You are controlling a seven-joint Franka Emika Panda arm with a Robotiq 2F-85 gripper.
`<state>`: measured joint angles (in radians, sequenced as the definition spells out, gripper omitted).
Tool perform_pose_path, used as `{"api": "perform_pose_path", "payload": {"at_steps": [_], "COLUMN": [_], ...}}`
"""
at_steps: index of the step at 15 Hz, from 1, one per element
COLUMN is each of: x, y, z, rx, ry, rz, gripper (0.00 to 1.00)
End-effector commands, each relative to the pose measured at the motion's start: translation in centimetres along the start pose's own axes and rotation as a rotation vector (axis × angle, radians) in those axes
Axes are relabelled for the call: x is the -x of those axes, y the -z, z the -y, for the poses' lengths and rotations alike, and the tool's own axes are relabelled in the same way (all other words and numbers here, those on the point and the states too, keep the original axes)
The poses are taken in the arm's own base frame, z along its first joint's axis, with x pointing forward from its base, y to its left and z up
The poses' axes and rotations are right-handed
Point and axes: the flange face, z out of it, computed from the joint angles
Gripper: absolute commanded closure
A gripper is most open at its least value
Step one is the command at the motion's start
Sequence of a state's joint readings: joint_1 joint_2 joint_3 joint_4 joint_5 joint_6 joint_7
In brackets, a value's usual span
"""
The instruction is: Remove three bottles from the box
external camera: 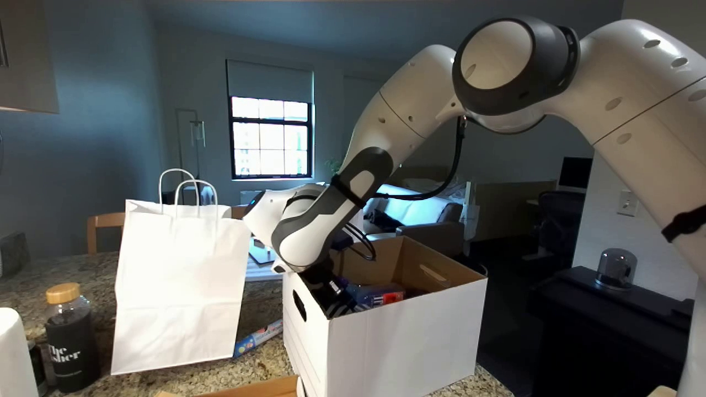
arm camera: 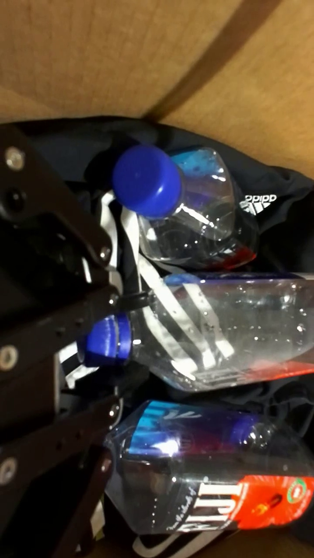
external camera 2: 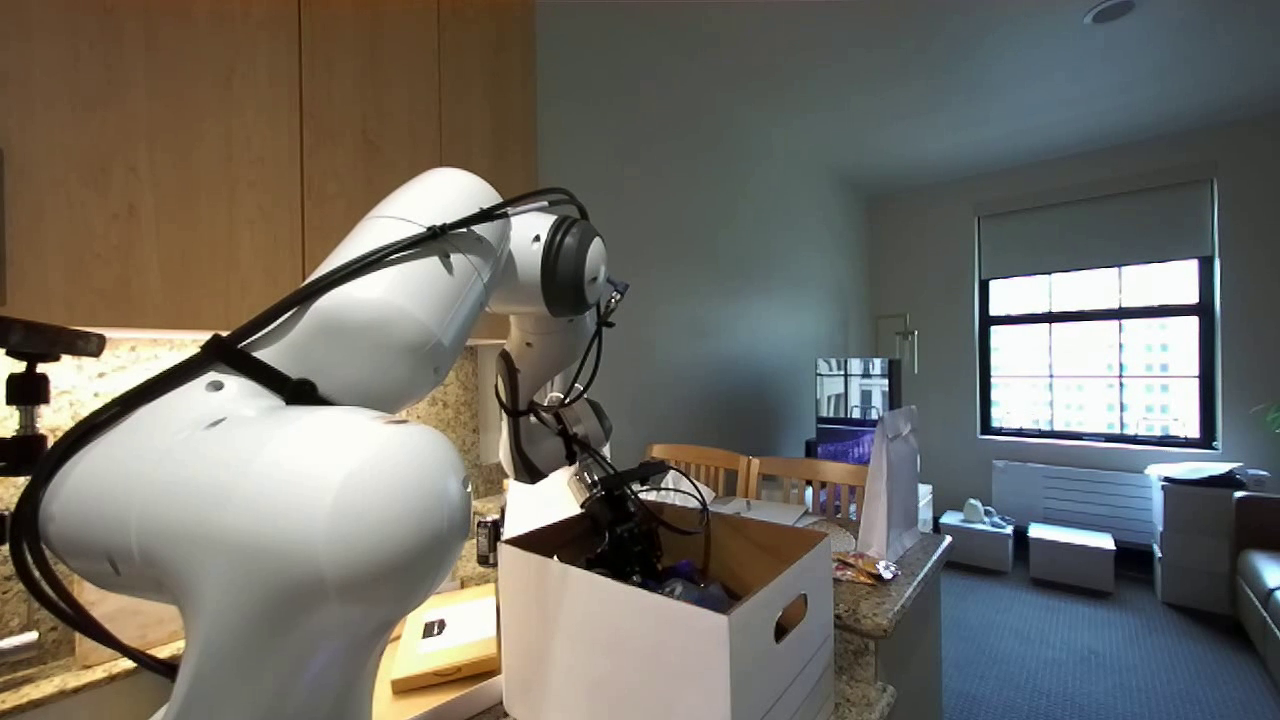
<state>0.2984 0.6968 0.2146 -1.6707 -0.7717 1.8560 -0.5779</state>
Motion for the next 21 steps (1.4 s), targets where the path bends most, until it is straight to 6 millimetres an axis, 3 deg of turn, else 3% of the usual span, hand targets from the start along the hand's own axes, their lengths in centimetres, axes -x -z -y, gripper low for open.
{"api": "perform_pose_path", "payload": {"at_steps": [1, 10, 21], "x": [0.2, 1.3, 4.3], "y": [0.1, 1.4, 6.6], "z": [0.1, 0.2, 1.3], "rx": [0.017, 0.020, -0.005], "ry": [-0.015, -0.074, -0.129], "rz": [0.010, 0.002, 0.039], "gripper": [0.87, 0.87, 0.87]}}
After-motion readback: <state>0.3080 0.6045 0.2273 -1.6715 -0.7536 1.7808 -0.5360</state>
